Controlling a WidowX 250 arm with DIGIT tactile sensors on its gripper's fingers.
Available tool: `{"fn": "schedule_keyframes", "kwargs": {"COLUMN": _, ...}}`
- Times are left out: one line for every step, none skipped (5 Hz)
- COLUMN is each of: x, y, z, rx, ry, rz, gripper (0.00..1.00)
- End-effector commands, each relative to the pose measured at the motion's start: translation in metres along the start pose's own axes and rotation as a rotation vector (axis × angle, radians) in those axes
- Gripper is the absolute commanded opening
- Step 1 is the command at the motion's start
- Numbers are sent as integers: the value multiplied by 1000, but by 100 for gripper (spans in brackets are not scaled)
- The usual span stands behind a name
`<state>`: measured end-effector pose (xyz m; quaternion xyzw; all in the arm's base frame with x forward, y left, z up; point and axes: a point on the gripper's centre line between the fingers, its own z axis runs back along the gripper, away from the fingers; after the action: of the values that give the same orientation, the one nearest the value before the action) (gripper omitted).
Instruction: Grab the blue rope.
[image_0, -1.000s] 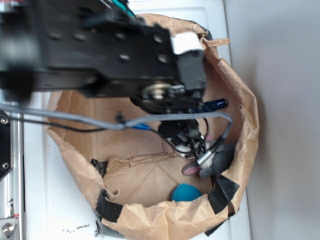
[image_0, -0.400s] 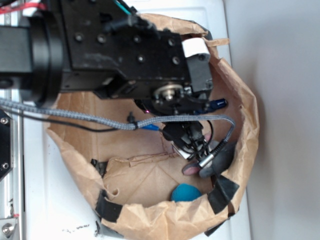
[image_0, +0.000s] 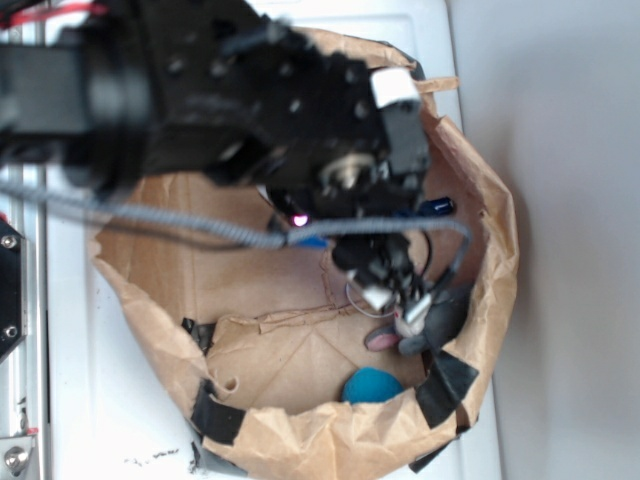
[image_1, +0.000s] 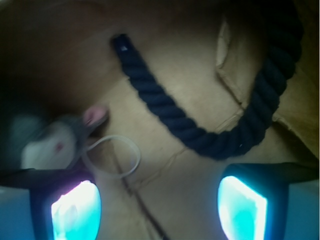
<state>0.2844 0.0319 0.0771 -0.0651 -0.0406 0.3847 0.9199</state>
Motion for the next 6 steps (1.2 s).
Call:
{"fn": "schedule_keyframes", "kwargs": {"x": 22, "y": 16, "z": 12, "rx": -25, "ry": -44, "rz": 161, "gripper": 100}}
{"fn": "schedule_keyframes", "kwargs": {"x": 14, "y": 23, "z": 12, "rx": -37, "ry": -104, "rz": 203, "gripper": 100}}
{"fn": "schedule_keyframes", "kwargs": {"x": 12, "y": 30, "z": 6, "rx": -12, "ry": -138, "rz": 248, "gripper": 100}}
{"fn": "schedule_keyframes", "kwargs": {"x": 15, "y": 26, "z": 2, "rx": 7, "ry": -149, "rz": 260, "gripper": 100}}
{"fn": "schedule_keyframes", "kwargs": {"x": 23, "y": 22, "z": 1, "rx": 25, "ry": -147, "rz": 295, "gripper": 100}}
{"fn": "schedule_keyframes", "kwargs": {"x": 34, "y": 23, "z": -9, "rx": 56, "ry": -147, "rz": 354, "gripper": 100}}
